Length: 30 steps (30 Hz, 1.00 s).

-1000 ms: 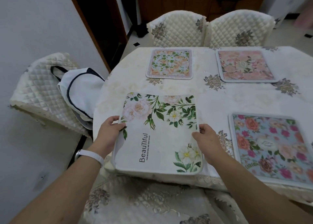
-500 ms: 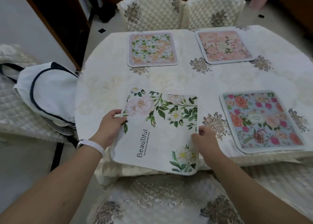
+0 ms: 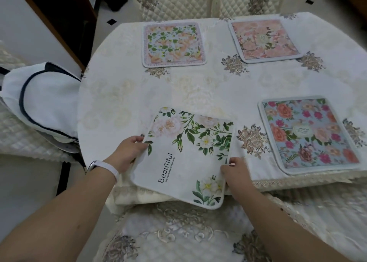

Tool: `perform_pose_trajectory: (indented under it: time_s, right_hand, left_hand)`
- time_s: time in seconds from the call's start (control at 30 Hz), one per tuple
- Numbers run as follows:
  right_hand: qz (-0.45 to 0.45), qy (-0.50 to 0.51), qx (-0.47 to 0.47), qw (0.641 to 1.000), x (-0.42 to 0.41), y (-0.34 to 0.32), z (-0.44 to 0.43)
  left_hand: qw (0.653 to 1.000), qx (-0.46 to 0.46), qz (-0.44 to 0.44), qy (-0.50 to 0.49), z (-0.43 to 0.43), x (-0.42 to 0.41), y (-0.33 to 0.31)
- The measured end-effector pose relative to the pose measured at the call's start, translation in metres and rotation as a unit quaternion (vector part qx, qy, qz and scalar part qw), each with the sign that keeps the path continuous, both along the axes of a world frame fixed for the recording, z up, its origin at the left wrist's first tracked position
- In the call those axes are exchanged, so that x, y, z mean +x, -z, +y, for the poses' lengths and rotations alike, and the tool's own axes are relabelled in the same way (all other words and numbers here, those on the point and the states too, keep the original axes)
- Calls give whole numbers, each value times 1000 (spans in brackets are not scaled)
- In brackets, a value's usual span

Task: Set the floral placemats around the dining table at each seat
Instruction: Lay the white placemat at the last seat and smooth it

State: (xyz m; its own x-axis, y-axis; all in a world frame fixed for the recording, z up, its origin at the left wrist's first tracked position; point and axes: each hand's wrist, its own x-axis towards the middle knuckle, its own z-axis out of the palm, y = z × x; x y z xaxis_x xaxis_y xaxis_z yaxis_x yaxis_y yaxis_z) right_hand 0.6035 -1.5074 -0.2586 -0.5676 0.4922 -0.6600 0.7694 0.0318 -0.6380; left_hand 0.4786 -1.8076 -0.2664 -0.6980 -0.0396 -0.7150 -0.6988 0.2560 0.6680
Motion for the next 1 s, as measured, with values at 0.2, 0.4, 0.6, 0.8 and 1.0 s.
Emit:
perform_pose_trajectory:
  time_s: [0.2, 0.4, 0.6, 0.8, 1.0]
  right_hand:
    - [-7, 62, 5, 998, 0, 12, -12]
    - [-8, 92, -22, 996, 11, 16, -36]
    - [-16, 67, -118, 991, 28, 16, -52]
    - [6, 23, -6, 1000, 24, 5, -32]
    - [66, -121, 135, 981, -12, -4, 0]
  left_hand:
    - [980, 96, -59, -166, -15, 51, 5]
    - [936, 169, -76, -300, 20, 105, 6]
    - [965, 92, -38, -241, 44, 128, 7]
    - [977, 93, 8, -193, 33, 123, -1]
    - [986, 83, 42, -141, 13, 101, -6]
